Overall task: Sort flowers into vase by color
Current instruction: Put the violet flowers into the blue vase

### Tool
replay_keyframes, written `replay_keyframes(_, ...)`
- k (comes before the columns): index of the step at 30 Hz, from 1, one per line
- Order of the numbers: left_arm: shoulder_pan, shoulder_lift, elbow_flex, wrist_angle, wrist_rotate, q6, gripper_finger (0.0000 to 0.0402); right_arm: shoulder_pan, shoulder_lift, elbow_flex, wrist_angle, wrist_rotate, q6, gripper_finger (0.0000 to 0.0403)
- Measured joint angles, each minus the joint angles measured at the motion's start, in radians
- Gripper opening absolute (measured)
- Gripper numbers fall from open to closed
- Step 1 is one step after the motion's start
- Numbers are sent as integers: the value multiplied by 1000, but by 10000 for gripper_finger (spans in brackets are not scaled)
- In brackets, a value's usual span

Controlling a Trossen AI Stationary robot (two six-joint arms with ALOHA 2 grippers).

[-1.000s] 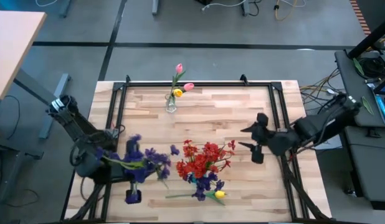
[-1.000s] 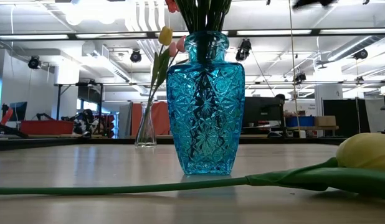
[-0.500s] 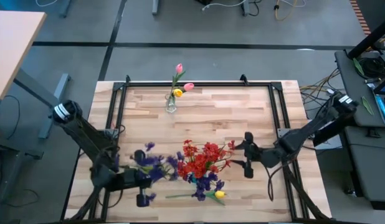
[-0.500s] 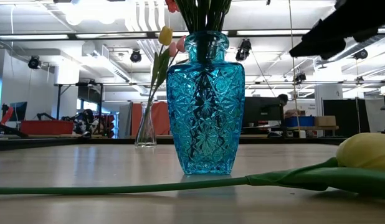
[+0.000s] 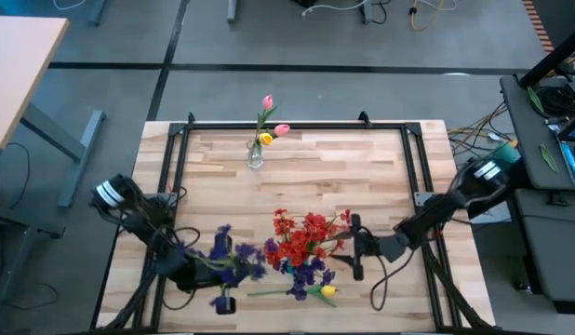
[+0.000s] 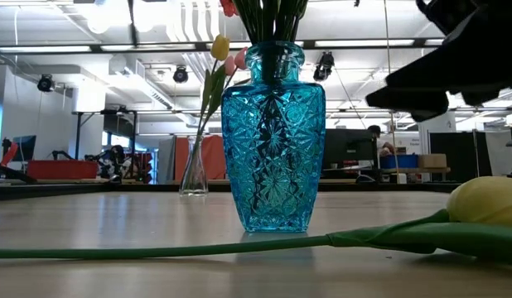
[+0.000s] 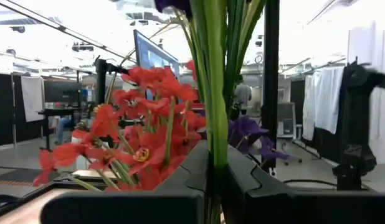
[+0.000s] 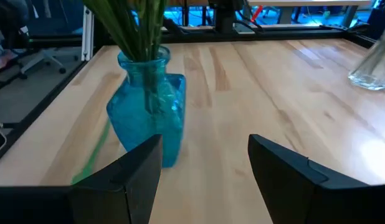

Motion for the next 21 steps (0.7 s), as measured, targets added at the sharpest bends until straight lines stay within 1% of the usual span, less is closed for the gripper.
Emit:
replay_keyframes(3,2,14,18,-1,1,19,0,0,86,48,47,8,1,228)
replay_keyframes(5,3,13,24,0,1,33,0,-2,132,81,49,9,-1,228)
replay_keyframes(10,3,13,21,0,-2,32,0,-2,214,146,50,10,-4,228)
replay_keyframes(17,4,13,21,-1,-2,30,0,-28,245,169,49,14,117,229)
replay_keyframes(21,16,14,21,-1,1,22,0,-34,237,175,52,9,128,246)
